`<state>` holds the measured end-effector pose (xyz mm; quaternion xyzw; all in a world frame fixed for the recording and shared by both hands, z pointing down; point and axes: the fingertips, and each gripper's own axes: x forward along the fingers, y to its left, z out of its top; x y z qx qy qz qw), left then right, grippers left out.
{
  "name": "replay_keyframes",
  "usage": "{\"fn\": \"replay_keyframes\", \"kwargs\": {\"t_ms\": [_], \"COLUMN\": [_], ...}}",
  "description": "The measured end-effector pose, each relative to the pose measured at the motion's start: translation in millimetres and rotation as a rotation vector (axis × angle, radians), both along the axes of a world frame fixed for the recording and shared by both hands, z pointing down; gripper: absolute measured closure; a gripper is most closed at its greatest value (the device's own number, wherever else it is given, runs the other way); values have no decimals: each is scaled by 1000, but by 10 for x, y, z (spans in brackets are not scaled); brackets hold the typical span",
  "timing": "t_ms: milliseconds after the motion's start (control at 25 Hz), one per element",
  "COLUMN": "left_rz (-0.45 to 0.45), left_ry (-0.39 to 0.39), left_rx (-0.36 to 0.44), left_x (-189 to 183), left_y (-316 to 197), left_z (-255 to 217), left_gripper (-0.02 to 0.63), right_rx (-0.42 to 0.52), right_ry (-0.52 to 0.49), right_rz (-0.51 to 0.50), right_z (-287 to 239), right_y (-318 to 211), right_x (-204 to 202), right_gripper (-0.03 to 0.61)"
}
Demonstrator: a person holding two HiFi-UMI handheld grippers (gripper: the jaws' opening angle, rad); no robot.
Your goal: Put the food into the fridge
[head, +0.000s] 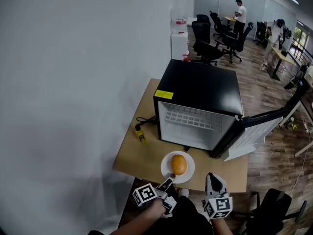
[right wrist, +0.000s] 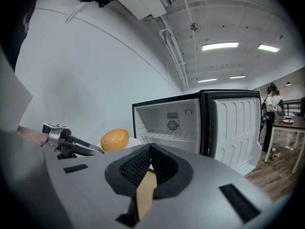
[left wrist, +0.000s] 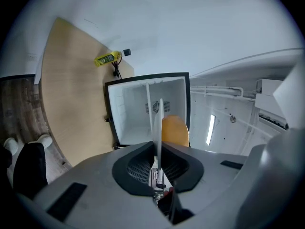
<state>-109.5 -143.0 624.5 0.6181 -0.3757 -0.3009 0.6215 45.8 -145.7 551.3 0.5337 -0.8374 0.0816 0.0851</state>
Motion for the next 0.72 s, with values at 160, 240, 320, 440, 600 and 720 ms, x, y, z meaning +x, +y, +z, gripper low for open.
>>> {"fn": "replay_keyframes", "kwargs": {"t_ms": [160, 240, 320, 440, 600, 720], "left_rz": [12, 17, 24, 22, 24, 33], "left_ry": [-16, -18, -17, 7, -4, -13], "left_rx": [7, 15, 17, 1, -8, -16], "left_x": [87, 140, 199, 271, 332, 411], "left_y": [-337, -536, -722, -964, -1257, -1459], "left_z": [-94, -133, -153, -144, -81, -37], "left_gripper": [583, 583, 583, 583, 583, 583], "right_rx": [23, 29, 31, 30, 29, 32], "right_ry": [-12, -13, -16, -17, -7, -4], "right_rz": [-1, -1, -1, 0, -2, -3], "right_z": [-120, -136, -155, -163, -158, -168], "right_y": [-337, -522, -697, -895, -1096, -1231], "right_x": [71, 110, 147, 194, 228, 274], "right_gripper": [518, 518, 518, 518, 518, 518]}}
